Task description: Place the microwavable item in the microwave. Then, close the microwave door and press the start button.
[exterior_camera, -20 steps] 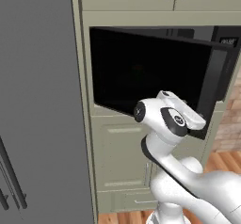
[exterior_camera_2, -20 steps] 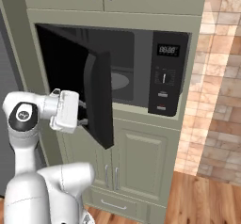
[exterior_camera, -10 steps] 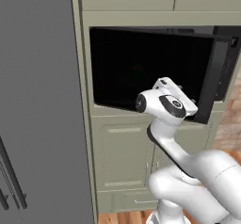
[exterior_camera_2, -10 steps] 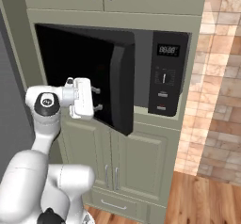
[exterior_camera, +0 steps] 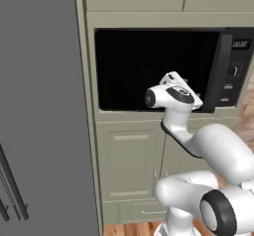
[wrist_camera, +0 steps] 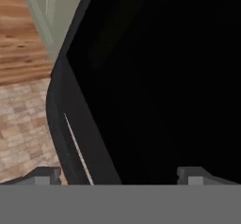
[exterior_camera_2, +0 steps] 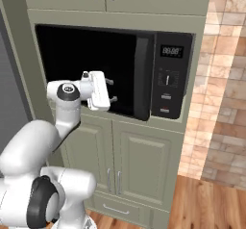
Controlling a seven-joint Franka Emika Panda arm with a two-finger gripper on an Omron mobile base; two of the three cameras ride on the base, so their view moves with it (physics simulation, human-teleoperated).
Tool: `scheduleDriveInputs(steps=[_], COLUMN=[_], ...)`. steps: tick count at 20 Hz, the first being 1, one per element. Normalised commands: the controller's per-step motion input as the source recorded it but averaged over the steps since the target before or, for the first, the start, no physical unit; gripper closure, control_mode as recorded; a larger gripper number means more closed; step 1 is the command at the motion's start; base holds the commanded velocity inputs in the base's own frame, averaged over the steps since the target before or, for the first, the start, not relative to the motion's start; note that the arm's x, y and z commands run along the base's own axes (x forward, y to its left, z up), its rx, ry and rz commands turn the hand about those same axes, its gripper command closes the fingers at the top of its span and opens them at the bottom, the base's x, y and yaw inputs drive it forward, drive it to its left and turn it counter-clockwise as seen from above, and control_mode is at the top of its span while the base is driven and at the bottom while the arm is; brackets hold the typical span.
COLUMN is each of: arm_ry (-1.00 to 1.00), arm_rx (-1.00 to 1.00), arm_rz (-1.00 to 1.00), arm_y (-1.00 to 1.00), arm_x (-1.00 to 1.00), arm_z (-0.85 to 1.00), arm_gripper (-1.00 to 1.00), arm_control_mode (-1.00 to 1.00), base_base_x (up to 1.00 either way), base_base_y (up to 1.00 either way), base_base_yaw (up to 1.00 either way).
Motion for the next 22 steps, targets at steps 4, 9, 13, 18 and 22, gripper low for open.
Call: scheduleDriveInputs(steps=[4,9,13,18,22], arm_ry=[-0.01,0.0,-0.02,-0.1,-0.05], arm_rx=[0.04,0.05,0.04,0.06,0.15], arm_rz=[0.0,0.0,0.0,0.0,0.0], arm_y=[-0.14,-0.13,-0.19,-0.17,-0.02], arm_x=[0.75,0.65,0.13,-0.97,-1.0], arm_z=[0.0,0.0,0.04,0.5,0.33], arm_gripper=[-1.0,-1.0,-1.0,-1.0,-1.0], arm_control_mode=[-1.0,-1.0,-1.0,-1.0,-1.0], base_base_x=[0.0,0.0,0.0,0.0,0.0], base_base_y=[0.0,0.0,0.0,0.0,0.0], base_base_yaw=[0.0,0.0,0.0,0.0,0.0])
